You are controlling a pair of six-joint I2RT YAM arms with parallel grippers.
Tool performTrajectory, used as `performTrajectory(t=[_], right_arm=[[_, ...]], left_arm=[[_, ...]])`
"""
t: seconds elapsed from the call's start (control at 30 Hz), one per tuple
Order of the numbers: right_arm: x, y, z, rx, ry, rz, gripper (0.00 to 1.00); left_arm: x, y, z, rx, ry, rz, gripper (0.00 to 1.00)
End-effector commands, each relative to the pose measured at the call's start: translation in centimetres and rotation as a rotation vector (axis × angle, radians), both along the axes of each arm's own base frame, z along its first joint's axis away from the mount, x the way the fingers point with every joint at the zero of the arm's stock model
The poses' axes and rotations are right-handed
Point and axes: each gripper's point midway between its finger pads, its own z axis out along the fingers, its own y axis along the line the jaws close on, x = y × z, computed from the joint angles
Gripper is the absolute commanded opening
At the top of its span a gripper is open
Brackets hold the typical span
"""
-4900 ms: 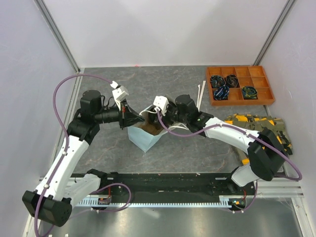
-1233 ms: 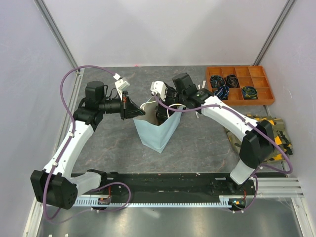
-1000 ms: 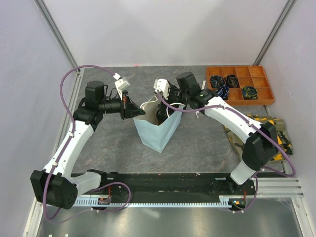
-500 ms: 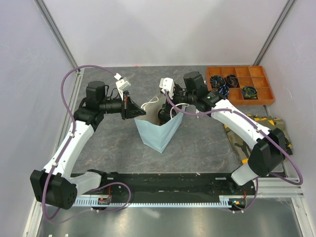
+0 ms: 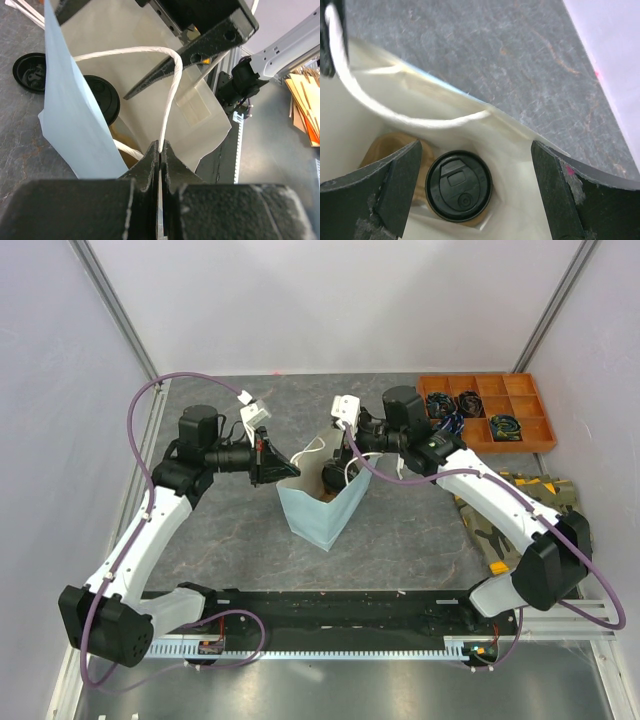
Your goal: Pack the takeout coffee
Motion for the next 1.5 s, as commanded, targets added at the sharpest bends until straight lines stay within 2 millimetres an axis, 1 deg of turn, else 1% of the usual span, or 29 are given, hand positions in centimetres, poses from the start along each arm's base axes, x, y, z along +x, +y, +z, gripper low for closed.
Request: performTrajectory(t=[0.0,0.07,0.17,0.4,0.43,0.47,0.53,0.57,0.7,0.73,0.83,0.93,1.03,1.07,1.17,1.2,1.23,1.3,1.33,1.47], right_arm=[[0.7,0.3,5.0,0.136,-0.087,-0.039,0.98],[1.0,0.4,6.5,0.178,-0.095,-0.053,0.98],[1.2,0.6,8.0,0.218,-0.109,-0.066,0.98],[1.4,-0.1,10.6,0.280,-0.128,-0.122,0.98],[1.6,-0.1,11.6,0.303,-0.153,-0.128,0.98],[1.7,-0.1,12.0,0.313,-0.158,-0.134,0.98],[1.9,-0.4,12.8,0.330,-0.166,-0.159,0.98],[2.1,-0.4,13.0,0.335,-0.169,-0.168,0.98],[2.8,-0.7,13.7,0.349,-0.169,-0.213,0.98],[2.9,-0.8,14.3,0.358,-0.173,-0.220,0.98],[2.9,-0.9,14.8,0.369,-0.177,-0.228,0.98],[2.5,-1.1,15.3,0.378,-0.188,-0.228,0.98],[2.7,-1.6,15.8,0.388,-0.192,-0.259,0.98],[2.9,-1.7,15.9,0.394,-0.186,-0.276,0.98],[3.1,-2.1,16.1,0.406,-0.175,-0.307,0.98],[3.5,-2.3,16.2,0.412,-0.174,-0.335,0.98],[3.7,-2.5,16.3,0.417,-0.171,-0.353,0.98],[4.3,-2.9,16.6,0.435,-0.152,-0.402,0.98],[4.4,-2.9,16.5,0.435,-0.148,-0.413,0.98],[4.3,-3.2,17.2,0.454,-0.153,-0.422,0.98]], left_arm=[[0.1,-0.1,1.7,0.002,-0.119,-0.005,0.02],[0.2,-0.1,1.6,0.005,-0.120,-0.001,0.02],[0.2,-0.2,1.5,0.007,-0.112,0.001,0.02],[0.2,-0.2,1.5,0.010,-0.115,0.004,0.02],[0.3,-0.3,1.5,0.009,-0.114,0.006,0.02],[0.3,-0.3,1.5,0.009,-0.113,0.007,0.02],[0.5,-0.2,1.5,0.013,-0.110,0.021,0.08],[0.6,-0.2,1.5,0.014,-0.109,0.022,0.16],[0.7,-0.2,1.7,0.015,-0.117,0.029,0.28],[0.9,-0.1,1.7,0.019,-0.122,0.038,0.29],[1.1,0.0,1.8,0.023,-0.134,0.049,0.30],[1.3,0.1,2.1,0.026,-0.142,0.063,0.35],[1.5,0.2,2.3,0.029,-0.147,0.080,0.42],[1.5,0.2,2.4,0.028,-0.154,0.079,0.46],[1.6,0.3,2.5,0.033,-0.163,0.088,0.51],[1.8,0.4,2.5,0.036,-0.163,0.097,0.52],[1.8,0.4,2.6,0.037,-0.172,0.099,0.55],[1.9,0.5,2.8,0.039,-0.182,0.107,0.57],[1.9,0.5,2.8,0.040,-0.185,0.108,0.59],[2.1,0.7,3.0,0.045,-0.202,0.121,0.62]])
